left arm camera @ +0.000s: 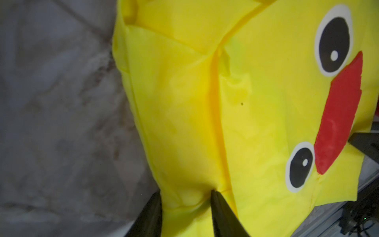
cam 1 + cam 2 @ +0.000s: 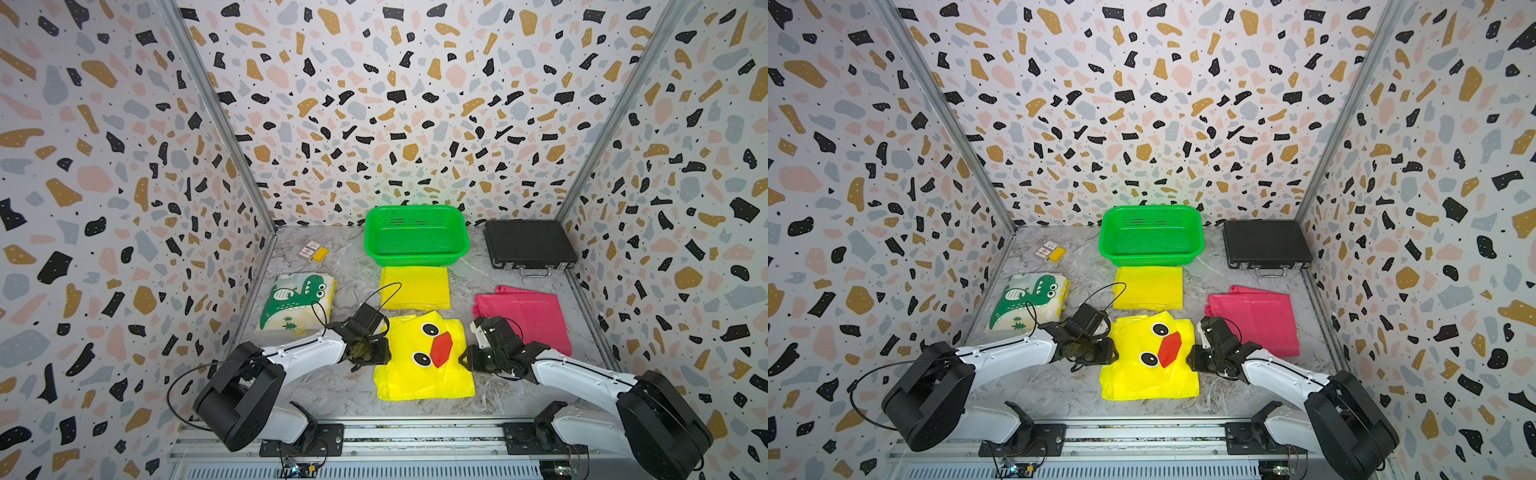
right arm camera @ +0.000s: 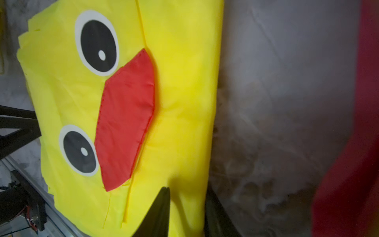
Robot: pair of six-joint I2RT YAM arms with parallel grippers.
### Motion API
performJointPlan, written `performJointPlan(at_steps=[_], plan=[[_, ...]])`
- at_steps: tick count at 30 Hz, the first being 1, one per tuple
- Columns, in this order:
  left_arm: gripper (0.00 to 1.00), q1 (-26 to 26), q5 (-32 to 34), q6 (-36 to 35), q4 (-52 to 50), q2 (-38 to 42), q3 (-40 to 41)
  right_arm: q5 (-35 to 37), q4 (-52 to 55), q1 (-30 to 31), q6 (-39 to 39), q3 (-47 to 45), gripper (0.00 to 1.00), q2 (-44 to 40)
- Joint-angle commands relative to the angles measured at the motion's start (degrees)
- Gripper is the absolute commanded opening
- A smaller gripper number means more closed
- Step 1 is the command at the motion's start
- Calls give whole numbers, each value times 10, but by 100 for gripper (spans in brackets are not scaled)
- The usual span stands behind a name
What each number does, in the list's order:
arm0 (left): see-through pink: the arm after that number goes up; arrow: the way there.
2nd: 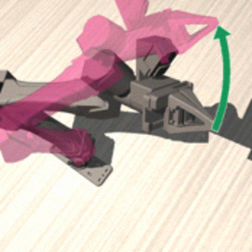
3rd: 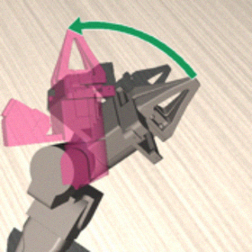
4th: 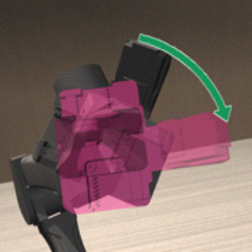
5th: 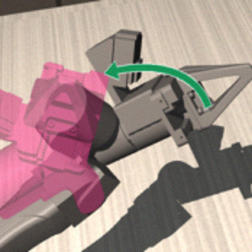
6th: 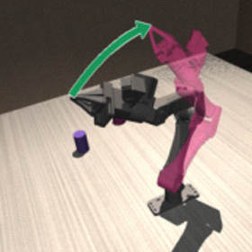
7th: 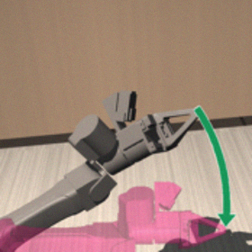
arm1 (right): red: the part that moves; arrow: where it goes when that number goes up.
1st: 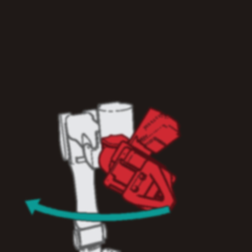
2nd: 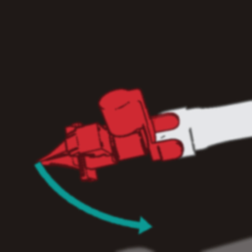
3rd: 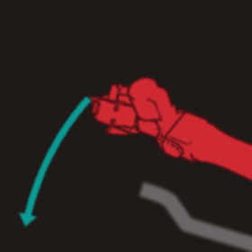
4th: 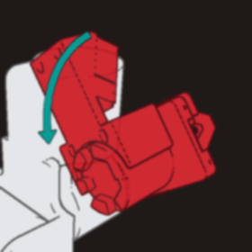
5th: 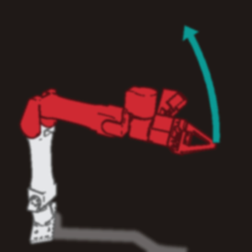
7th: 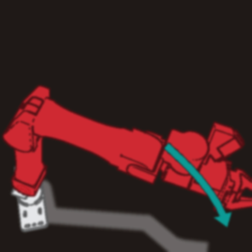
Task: Put the folded raincoat in the basket
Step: Pick up the raincoat from the center of the board.
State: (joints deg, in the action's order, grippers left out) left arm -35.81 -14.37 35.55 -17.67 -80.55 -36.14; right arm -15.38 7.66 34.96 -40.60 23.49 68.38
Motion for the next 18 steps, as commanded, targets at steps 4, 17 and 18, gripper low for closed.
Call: performJointPlan(at_steps=[4,17,18], plan=[[10,-8,2,5,1,-1,-5,7,38,7,13,15,12,-2],[0,-13,28,-4,-64,36,-32,18,93,8,28,44,0,-45],[0,-13,29,-4,-70,39,-35,19,98,8,28,45,0,-52]])
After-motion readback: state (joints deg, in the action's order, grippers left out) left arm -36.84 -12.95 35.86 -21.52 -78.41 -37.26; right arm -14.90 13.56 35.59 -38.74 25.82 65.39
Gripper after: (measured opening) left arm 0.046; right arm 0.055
